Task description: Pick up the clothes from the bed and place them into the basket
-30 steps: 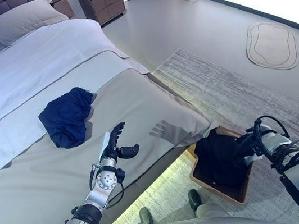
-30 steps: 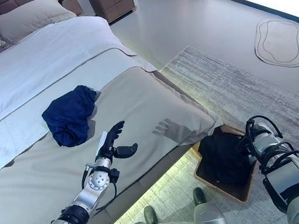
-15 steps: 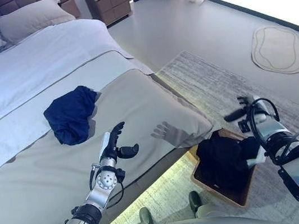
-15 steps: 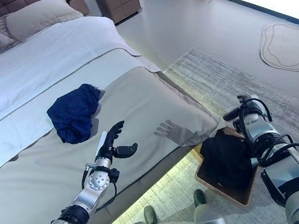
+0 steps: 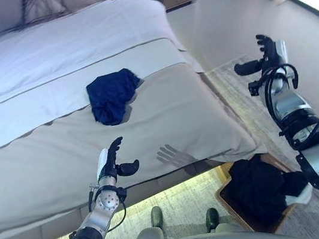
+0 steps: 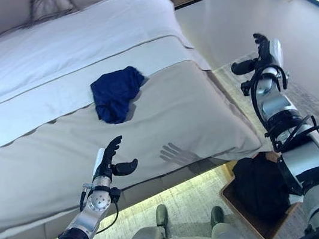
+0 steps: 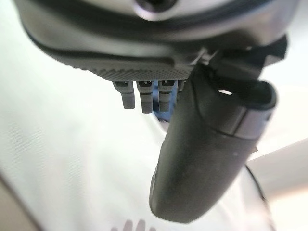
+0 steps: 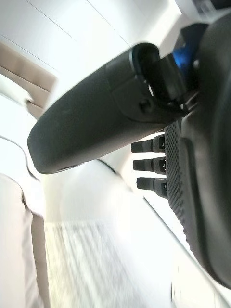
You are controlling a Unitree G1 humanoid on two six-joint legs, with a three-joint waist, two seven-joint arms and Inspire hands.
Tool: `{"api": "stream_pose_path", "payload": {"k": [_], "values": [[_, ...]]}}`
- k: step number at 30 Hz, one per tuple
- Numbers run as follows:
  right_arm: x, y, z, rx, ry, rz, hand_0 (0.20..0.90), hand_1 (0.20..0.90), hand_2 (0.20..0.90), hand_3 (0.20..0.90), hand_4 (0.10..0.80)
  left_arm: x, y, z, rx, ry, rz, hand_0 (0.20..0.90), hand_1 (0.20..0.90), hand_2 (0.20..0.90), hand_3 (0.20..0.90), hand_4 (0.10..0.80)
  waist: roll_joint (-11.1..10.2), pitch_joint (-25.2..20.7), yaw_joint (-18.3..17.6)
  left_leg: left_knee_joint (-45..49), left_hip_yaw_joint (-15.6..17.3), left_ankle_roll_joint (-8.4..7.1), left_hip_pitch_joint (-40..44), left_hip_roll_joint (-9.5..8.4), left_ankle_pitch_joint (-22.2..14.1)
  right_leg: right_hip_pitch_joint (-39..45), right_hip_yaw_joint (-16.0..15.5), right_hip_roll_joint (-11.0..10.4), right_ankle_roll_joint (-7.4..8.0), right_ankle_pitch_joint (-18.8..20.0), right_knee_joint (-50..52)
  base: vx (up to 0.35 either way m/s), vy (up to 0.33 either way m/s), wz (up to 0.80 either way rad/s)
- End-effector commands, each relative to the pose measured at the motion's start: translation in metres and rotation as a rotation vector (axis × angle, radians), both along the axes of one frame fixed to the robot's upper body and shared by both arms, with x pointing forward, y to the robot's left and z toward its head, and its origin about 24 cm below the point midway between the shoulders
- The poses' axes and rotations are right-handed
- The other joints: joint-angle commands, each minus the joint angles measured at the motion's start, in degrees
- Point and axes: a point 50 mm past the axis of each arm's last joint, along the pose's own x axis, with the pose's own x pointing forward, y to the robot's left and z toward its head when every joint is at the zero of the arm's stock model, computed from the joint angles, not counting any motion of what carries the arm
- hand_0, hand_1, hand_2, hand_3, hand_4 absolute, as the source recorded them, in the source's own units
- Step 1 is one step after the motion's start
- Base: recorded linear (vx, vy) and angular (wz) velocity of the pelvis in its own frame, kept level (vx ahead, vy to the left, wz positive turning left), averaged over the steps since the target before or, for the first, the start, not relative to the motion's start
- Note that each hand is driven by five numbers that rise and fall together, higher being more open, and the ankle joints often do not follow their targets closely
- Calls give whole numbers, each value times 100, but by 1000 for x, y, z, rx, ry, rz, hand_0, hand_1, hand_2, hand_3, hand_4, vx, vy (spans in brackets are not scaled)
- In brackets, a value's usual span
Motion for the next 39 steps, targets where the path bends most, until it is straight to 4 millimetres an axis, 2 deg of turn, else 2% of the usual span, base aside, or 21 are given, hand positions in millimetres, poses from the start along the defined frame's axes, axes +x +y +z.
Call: {"api": "stream_pose_path", "payload": {"k": [1, 5, 7, 9, 10, 12, 14, 21, 26, 31, 35, 39], "values": [[5, 40, 116, -274, -320, 122, 900, 900, 900, 900, 800, 36, 12, 64, 2, -336, -46, 900, 900, 900, 900, 800, -411, 412, 435, 787, -308, 231, -240, -698, -698, -413, -146, -246, -318, -564, 1341, -61, 93, 46], [4, 52, 140, -326, -362, 130, 900, 900, 900, 900, 800, 40, 11, 82, -21, -414, -84, 900, 900, 900, 900, 800, -319, 863, 773, 1325, -419, 296, -732, -845, -792, -768, -477, -395, -393, -898, 2049, -24, 71, 45], [1, 58, 152, -342, -408, 117, 900, 900, 900, 900, 800, 40, 12, 94, -21, -461, -111, 900, 900, 900, 900, 800, -260, 1204, 946, 1981, -362, 332, -1199, -946, -967, -1196, -626, -614, -420, -1195, 2934, -27, 41, 34], [0, 62, 156, -351, -420, 116, 900, 900, 900, 900, 800, 38, 14, 98, -17, -479, -118, 900, 900, 900, 900, 800, -239, 1329, 1028, 2314, -318, 381, -1459, -1006, -1076, -1423, -670, -738, -443, -1352, 3344, 44, 23, 32], [0, 64, 158, -356, -423, 122, 900, 900, 900, 900, 800, 37, 14, 100, -16, -489, -120, 900, 900, 900, 900, 800, -245, 1422, 1084, 2585, -262, 397, -1562, -1050, -1317, -1506, -632, -815, -421, -1603, 3675, 105, 11, 46], [-2, 69, 167, -389, -426, 111, 900, 900, 900, 900, 800, 36, 12, 109, -31, -521, -121, 900, 900, 900, 900, 800, -164, 1685, 1207, 3278, -172, 501, -2099, -1214, -1553, -1969, -619, -999, -441, -1798, 4376, 87, 77, 45], [-2, 69, 174, -383, -436, 97, 900, 900, 900, 900, 800, 36, 9, 117, -67, -549, -123, 900, 900, 900, 900, 800, -78, 1862, 1277, 3685, -117, 575, -2445, -1297, -1670, -2286, -621, -1091, -469, -1898, 4784, 11, 82, 33], [-4, 60, 195, -338, -448, 30, 900, 900, 900, 900, 800, 27, -5, 133, -138, -621, -195, 900, 900, 900, 900, 800, 181, 1897, 1498, 4543, -51, 750, -3702, -1503, -1815, -3505, -622, -1206, -551, -2131, 5741, 4, 65, 24], [-5, 54, 208, -208, -484, 30, 900, 900, 900, 900, 800, 21, -5, 142, -174, -652, -219, 900, 900, 900, 900, 800, 291, 1897, 1638, 4992, -69, 836, -4372, -1591, -1856, -4224, -566, -1261, -536, -2213, 6219, 38, 40, 23], [-5, 54, 217, -217, -469, -10, 900, 900, 900, 900, 800, 18, -8, 150, -216, -705, -226, 900, 900, 900, 900, 800, 290, 1897, 1749, 5160, -70, 888, -4882, -1607, -1805, -4704, -588, -1263, -524, -2227, 6430, 2, 48, 10], [-5, 44, 220, -196, -434, -44, 900, 900, 900, 900, 800, 15, -5, 156, -248, -732, -208, 900, 900, 900, 900, 800, 269, 1897, 1821, 5212, -38, 892, -5100, -1587, -1777, -4859, -664, -1279, -532, -2224, 6477, 0, 1, 13], [-5, 48, 229, -131, -447, 25, 900, 900, 900, 900, 800, 12, 2, 160, -240, -748, -200, 900, 900, 900, 900, 800, 250, 1897, 1891, 5311, -112, 869, -5309, -1576, -1756, -5026, -685, -1237, -539, -2230, 6552, 4, -20, 6]]}}
